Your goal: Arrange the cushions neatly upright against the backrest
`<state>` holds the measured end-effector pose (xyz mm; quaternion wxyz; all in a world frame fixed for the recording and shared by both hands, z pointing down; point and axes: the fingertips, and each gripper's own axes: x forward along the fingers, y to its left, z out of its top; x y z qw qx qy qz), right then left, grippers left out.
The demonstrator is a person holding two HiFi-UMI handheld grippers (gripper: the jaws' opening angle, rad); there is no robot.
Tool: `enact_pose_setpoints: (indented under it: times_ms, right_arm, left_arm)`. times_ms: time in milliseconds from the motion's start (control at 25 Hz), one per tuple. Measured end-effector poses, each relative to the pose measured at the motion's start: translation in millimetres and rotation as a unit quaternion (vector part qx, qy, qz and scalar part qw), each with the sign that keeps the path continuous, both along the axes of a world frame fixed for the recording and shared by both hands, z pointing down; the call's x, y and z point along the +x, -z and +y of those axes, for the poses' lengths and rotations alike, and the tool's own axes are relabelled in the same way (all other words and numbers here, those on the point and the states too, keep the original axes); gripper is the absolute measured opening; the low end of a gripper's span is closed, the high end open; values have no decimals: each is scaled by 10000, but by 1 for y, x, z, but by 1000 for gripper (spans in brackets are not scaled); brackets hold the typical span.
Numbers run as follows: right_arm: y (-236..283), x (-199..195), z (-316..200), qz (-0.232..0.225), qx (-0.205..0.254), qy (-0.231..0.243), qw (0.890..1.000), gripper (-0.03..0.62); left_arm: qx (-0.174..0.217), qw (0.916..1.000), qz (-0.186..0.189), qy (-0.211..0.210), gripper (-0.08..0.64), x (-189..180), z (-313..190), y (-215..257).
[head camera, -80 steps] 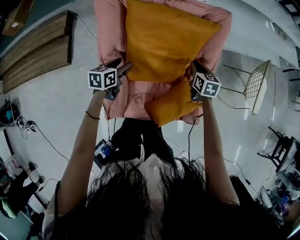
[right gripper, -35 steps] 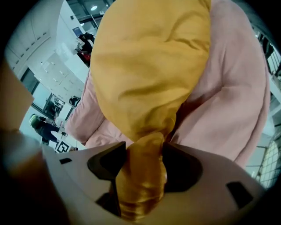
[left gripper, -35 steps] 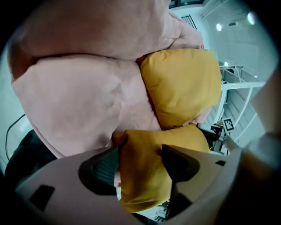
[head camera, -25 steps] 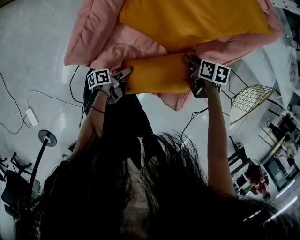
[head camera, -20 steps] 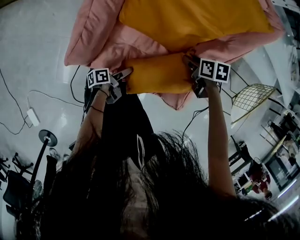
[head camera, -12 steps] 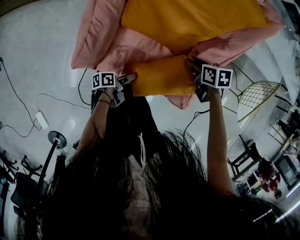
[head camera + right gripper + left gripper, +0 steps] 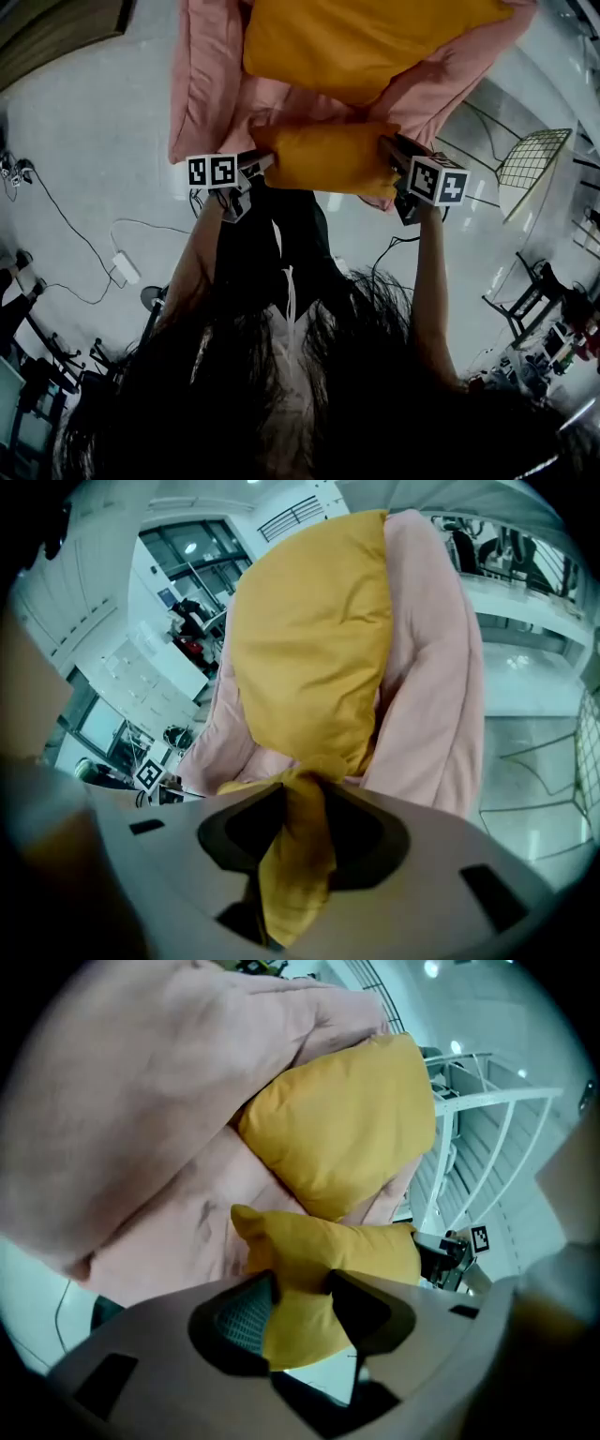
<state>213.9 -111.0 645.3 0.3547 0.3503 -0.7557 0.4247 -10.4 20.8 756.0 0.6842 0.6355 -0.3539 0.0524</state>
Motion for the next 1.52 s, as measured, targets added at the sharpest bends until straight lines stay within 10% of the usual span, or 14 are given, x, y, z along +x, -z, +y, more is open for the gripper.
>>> enact_pose_setpoints:
  times_ms: [280, 720, 1080, 1400, 1520]
  right_arm:
    - [-6, -5, 35, -296, 149, -746, 9967, 149]
    - [-13, -16, 16, -159, 1184, -899, 9888, 143]
    - [-28, -14, -26, 213, 2017, -542, 9777, 138]
    - [-88, -21, -11, 1167, 1855, 1224, 9680, 138]
    - [-92, -21, -16, 1214, 1731, 1163, 9705, 138]
  left_arm:
    - [717, 9890, -1006, -809, 193, -49, -34, 33]
    - [1750, 9359, -2221, -2103, 171, -74, -101, 71]
    - [2176, 9051, -2858, -2273, 156, -65, -147, 66]
    - [2037, 8599, -3278, -3340, 158, -56, -126, 3]
    - [1902, 8688, -3248, -3219, 160, -56, -133, -2]
